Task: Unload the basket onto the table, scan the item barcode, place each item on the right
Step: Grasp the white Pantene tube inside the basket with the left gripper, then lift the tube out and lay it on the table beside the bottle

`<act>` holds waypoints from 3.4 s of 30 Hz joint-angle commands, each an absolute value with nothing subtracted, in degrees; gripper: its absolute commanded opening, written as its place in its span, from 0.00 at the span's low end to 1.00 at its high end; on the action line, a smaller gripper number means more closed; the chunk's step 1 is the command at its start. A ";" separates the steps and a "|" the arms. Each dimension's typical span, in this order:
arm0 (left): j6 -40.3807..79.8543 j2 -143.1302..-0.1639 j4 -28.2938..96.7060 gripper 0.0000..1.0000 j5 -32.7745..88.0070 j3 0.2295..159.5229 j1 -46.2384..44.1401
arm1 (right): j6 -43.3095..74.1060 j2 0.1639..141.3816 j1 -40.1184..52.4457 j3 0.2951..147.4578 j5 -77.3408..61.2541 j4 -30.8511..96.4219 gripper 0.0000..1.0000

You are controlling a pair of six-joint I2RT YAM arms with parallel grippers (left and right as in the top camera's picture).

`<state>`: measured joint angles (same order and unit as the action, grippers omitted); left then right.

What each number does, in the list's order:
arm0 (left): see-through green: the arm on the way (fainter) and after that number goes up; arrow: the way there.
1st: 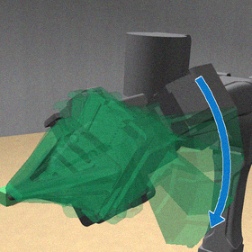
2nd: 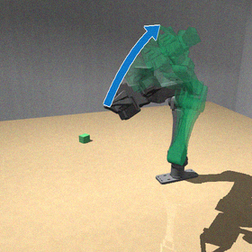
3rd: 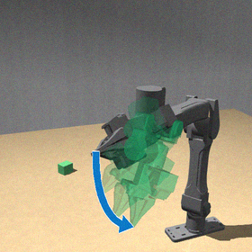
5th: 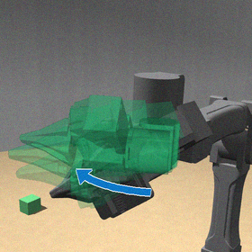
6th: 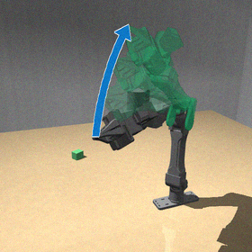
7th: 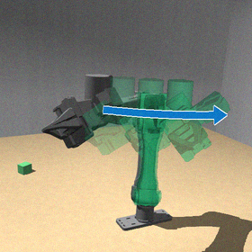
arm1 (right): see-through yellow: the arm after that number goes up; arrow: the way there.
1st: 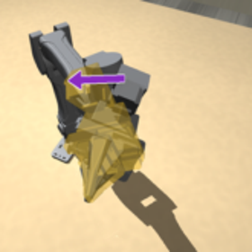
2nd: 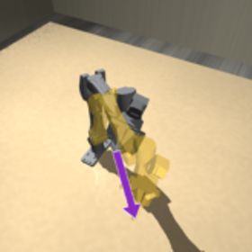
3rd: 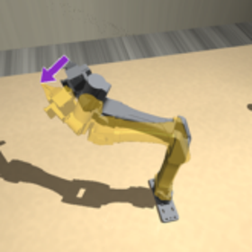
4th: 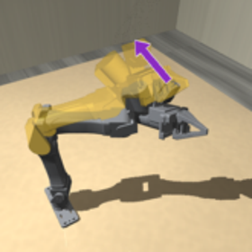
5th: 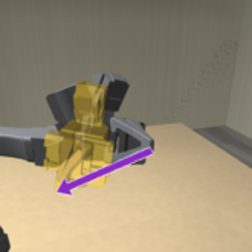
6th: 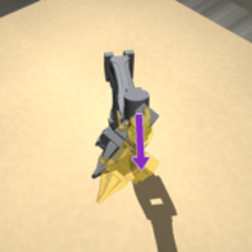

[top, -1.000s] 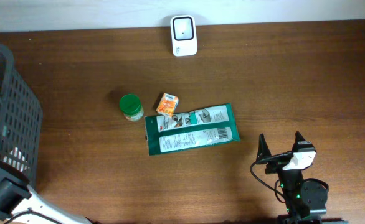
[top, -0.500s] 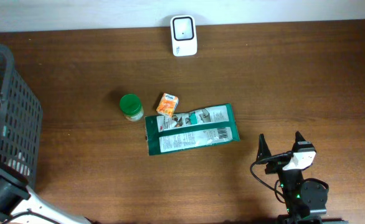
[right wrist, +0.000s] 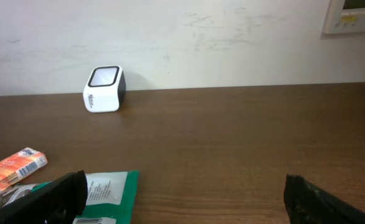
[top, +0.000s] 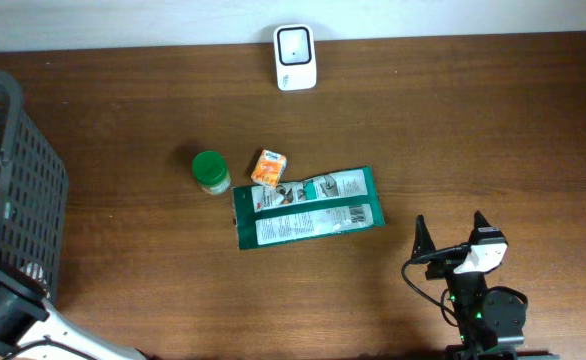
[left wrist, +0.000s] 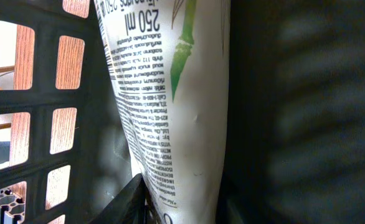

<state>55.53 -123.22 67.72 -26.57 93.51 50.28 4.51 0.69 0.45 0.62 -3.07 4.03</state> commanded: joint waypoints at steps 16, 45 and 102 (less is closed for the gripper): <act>55.66 -122.52 77.43 0.00 -24.40 105.32 50.22 | 4.91 0.25 0.36 0.32 -3.20 4.27 0.98; 47.92 -104.33 83.46 0.00 -23.31 152.55 21.21 | 4.91 0.25 0.36 0.32 -3.20 4.27 0.98; 5.91 -116.44 57.91 0.00 -5.34 88.20 -13.56 | 4.91 0.25 0.36 0.32 -3.22 4.27 0.98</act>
